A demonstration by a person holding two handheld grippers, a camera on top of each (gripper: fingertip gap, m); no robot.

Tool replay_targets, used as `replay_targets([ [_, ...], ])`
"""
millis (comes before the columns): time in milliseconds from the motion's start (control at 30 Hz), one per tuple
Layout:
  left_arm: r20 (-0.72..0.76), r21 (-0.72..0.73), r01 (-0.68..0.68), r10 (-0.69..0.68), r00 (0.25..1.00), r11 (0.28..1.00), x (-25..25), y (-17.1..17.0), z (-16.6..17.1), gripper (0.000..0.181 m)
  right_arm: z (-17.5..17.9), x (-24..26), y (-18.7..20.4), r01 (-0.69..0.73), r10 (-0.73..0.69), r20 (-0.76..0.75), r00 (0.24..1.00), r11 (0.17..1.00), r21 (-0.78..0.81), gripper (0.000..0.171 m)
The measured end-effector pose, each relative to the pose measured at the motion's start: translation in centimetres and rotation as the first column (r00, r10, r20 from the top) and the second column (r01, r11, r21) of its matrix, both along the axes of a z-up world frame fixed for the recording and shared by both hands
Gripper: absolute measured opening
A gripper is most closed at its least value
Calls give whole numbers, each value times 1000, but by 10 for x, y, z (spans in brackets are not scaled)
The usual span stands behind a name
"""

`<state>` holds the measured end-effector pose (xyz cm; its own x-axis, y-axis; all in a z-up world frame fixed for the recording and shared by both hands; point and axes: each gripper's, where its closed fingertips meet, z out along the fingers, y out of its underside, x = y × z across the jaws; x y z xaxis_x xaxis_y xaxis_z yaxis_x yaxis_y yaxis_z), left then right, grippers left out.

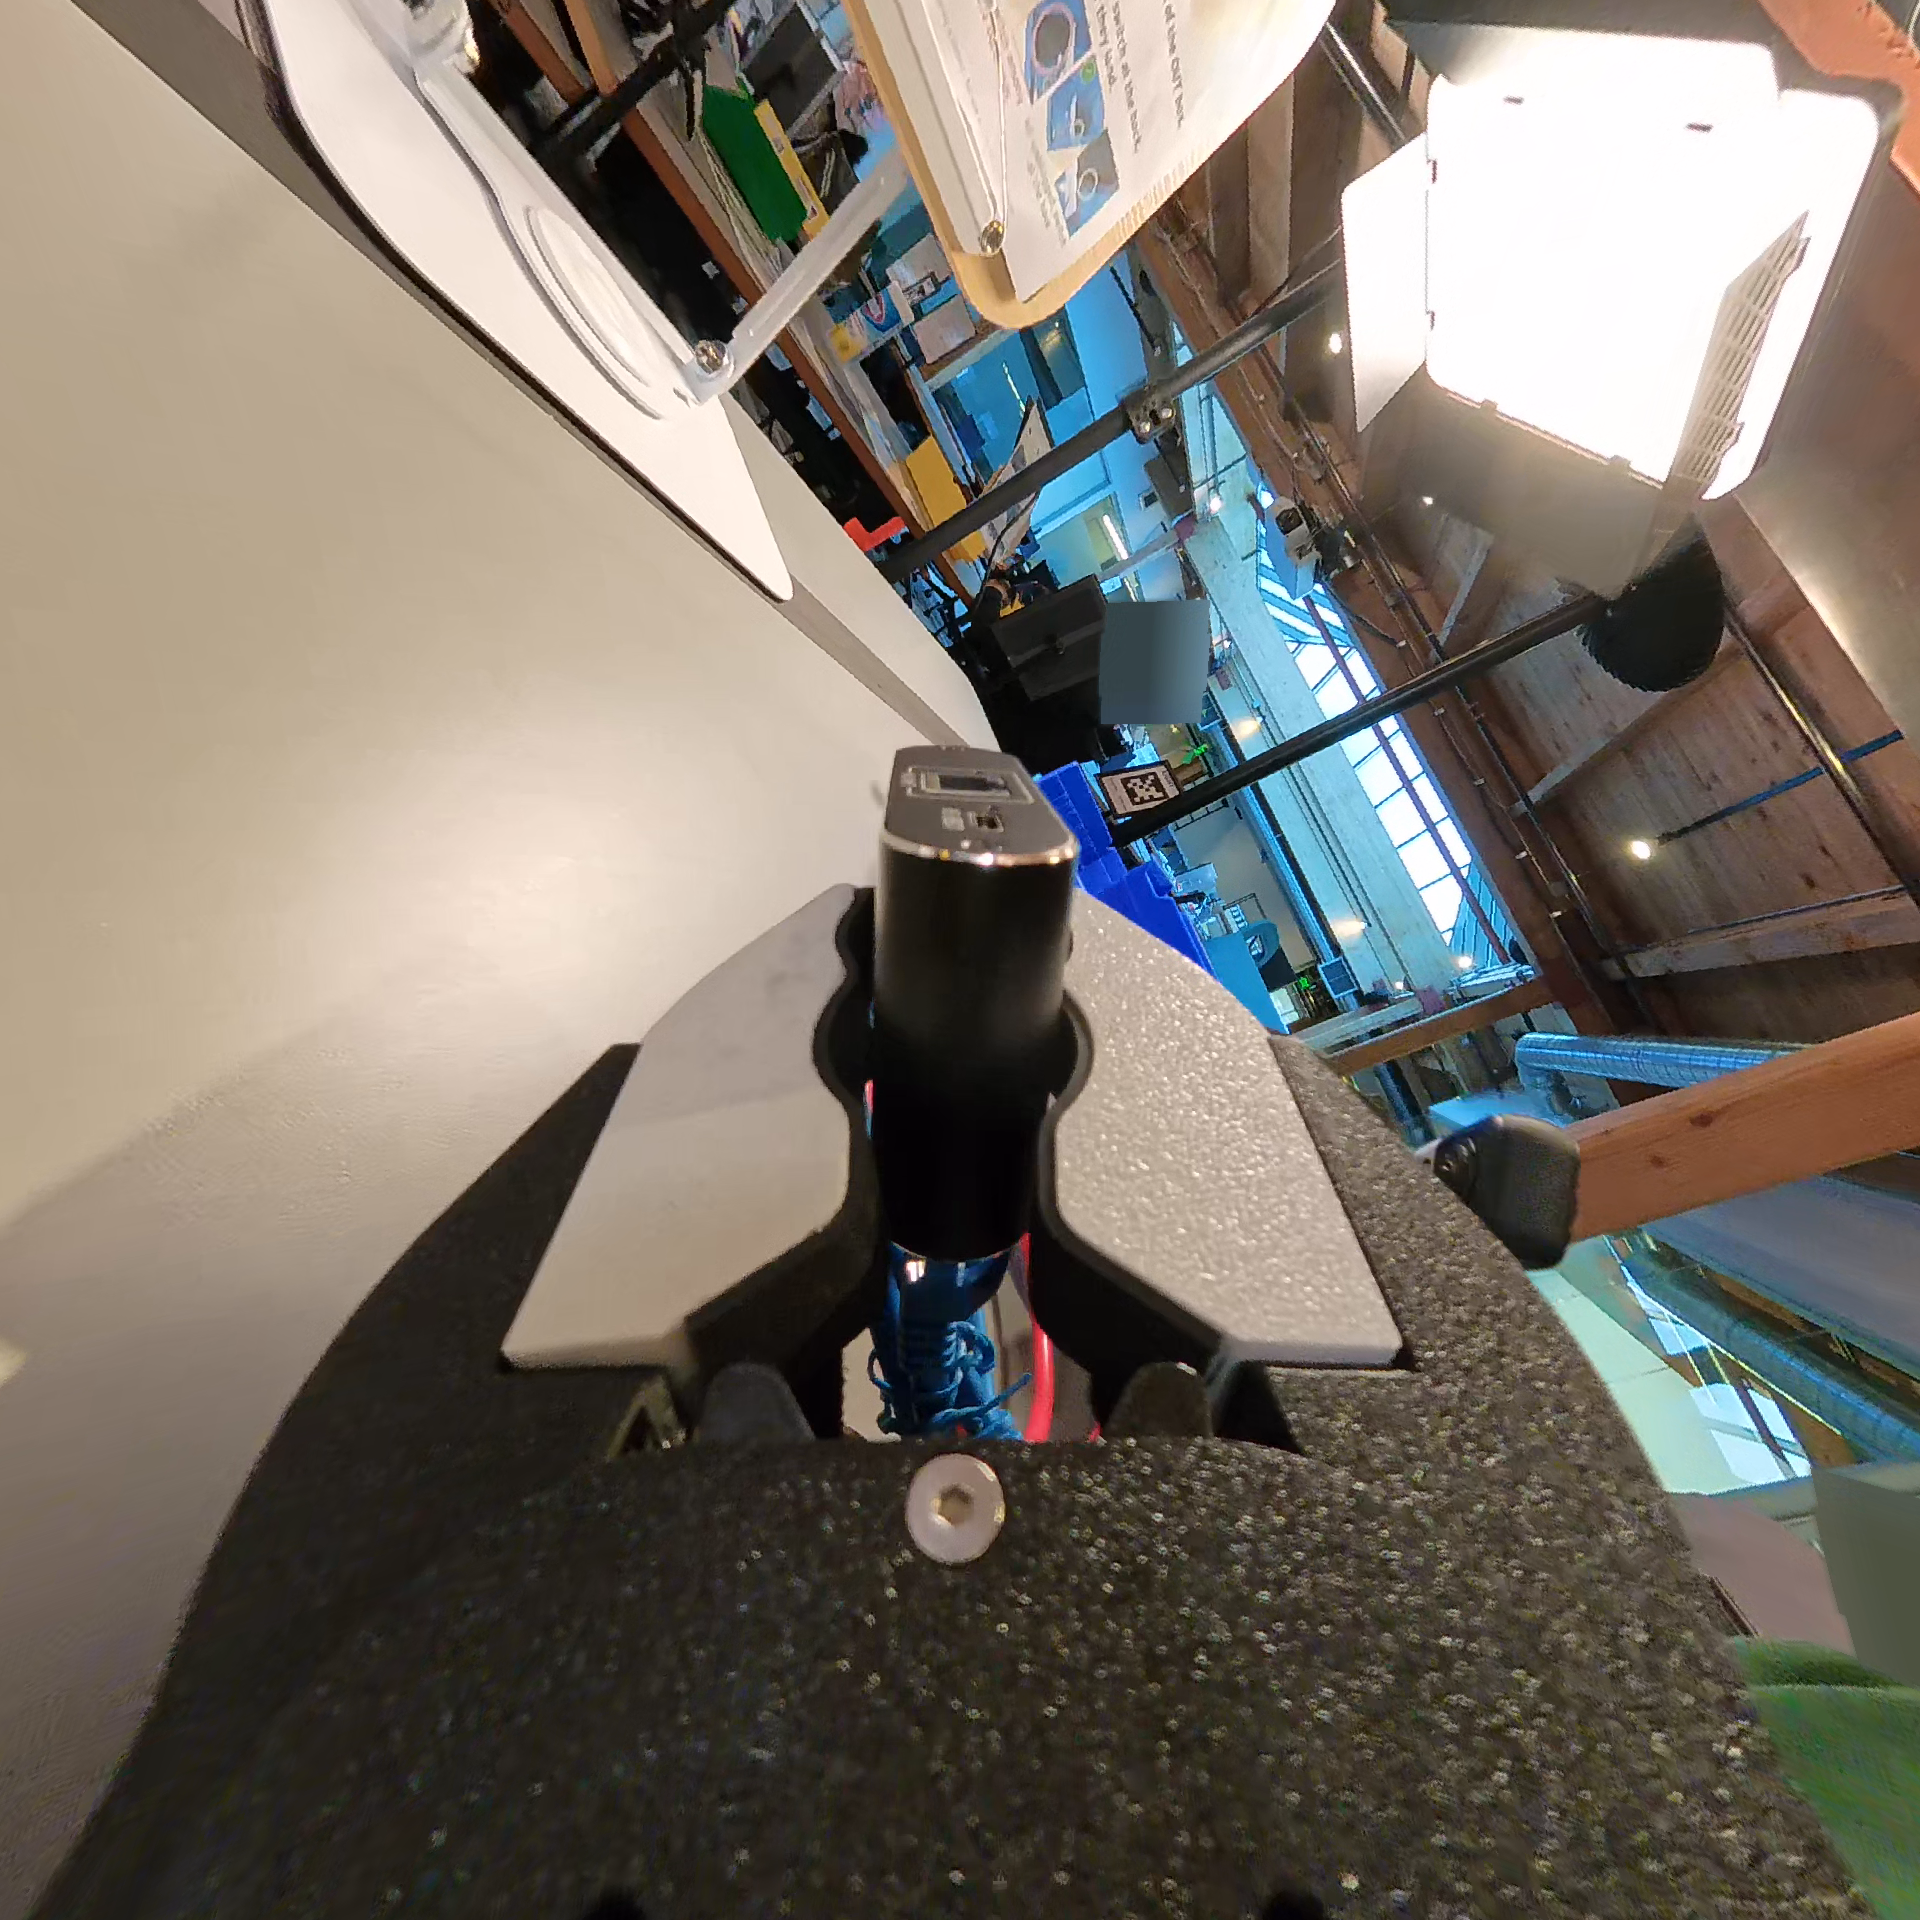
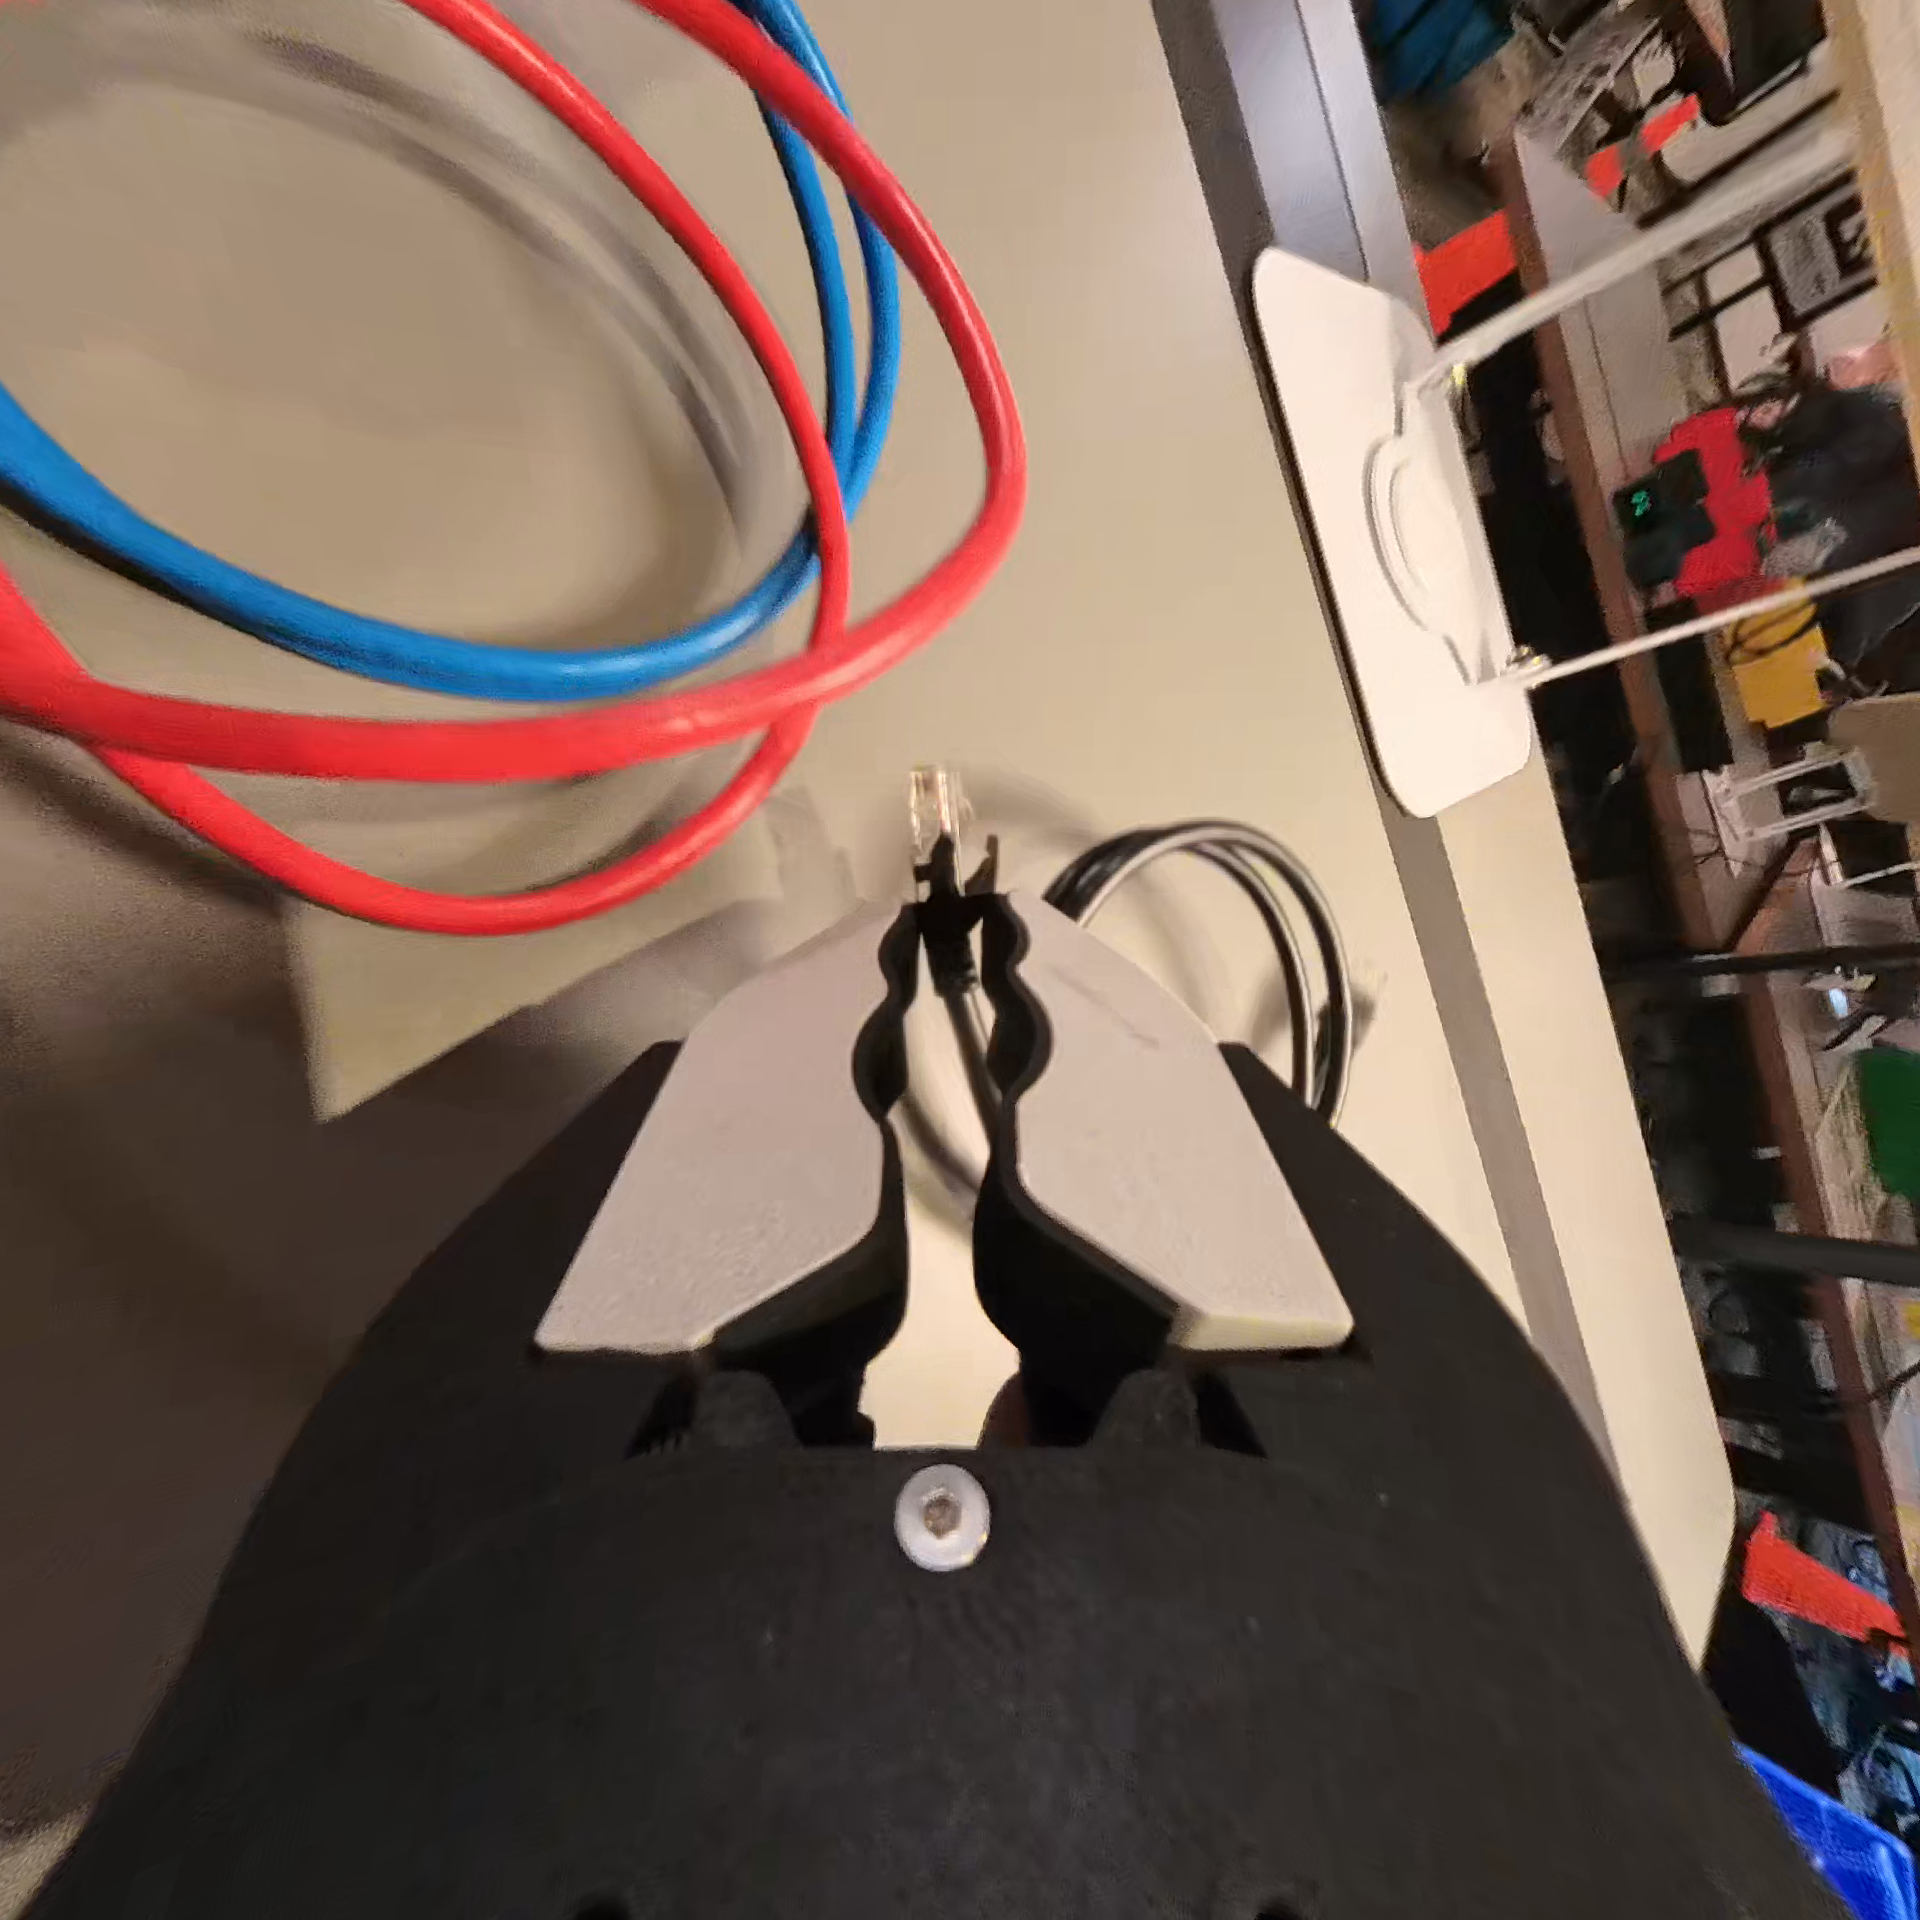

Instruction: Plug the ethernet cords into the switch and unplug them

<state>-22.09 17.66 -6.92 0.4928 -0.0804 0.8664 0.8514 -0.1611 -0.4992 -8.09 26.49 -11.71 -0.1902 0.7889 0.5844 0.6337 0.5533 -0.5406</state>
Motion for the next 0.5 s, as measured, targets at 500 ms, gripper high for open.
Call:
replay_targets([
  [500, -19, 16, -50, 50, 999, 999, -20, -8, 10, 29, -22, 57, -23, -30, 100, 231, 968, 956, -290, 24],
])
